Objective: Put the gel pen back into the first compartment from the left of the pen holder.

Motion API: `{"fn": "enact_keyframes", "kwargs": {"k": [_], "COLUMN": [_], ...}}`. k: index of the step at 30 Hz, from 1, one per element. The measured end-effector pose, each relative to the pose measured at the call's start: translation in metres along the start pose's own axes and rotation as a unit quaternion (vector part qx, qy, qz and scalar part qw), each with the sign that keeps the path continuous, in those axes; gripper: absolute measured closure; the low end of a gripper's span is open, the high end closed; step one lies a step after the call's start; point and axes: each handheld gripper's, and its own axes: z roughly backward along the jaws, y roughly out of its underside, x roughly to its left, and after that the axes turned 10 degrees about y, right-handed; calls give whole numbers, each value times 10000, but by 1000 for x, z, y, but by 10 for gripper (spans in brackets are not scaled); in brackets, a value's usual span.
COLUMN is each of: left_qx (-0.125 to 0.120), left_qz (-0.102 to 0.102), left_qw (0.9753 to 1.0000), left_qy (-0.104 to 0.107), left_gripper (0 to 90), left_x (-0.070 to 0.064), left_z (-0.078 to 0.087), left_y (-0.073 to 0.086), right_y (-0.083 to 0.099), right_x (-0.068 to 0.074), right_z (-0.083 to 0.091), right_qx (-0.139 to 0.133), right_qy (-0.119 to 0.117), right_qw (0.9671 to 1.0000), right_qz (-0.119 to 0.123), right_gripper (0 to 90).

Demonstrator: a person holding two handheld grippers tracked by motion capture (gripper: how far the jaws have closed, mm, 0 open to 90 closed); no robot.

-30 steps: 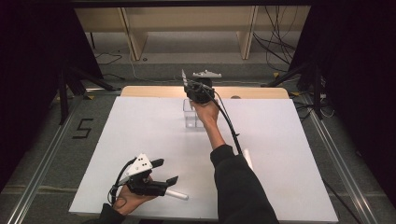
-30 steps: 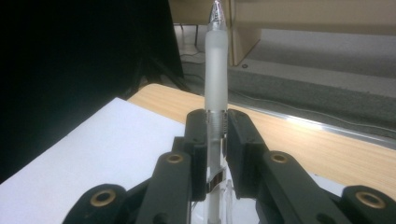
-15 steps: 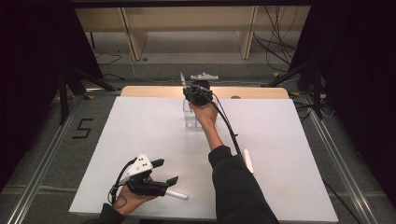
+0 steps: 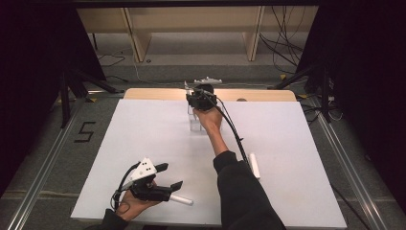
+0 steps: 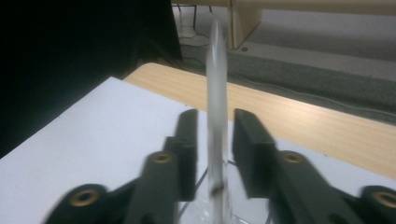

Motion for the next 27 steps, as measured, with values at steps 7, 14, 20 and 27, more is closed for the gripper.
{"fn": "enact_keyframes", "kwargs": {"k": [7, 14, 20, 27], "left_qx": [6, 34, 41, 62], "left_qz": [12, 1, 14, 29], "left_qw": [10000, 10000, 10000, 10000], "left_qy": [-7, -30, -48, -72], "left_gripper": [163, 163, 163, 163], "left_x": [0, 1, 2, 3], "left_z": [0, 0, 0, -1], "left_y": [0, 1, 1, 2], "right_y": [-5, -12, -11, -7], "right_x": [-3, -10, -23, -43], "right_z": [10, 25, 45, 79], "right_qx": [-34, 67, 175, 137], "right_qy": [-65, -252, -502, -672], "right_qw": [10000, 9997, 9986, 9974], "right_qz": [24, -40, 52, 237], "right_gripper": [533, 417, 341, 321]}}
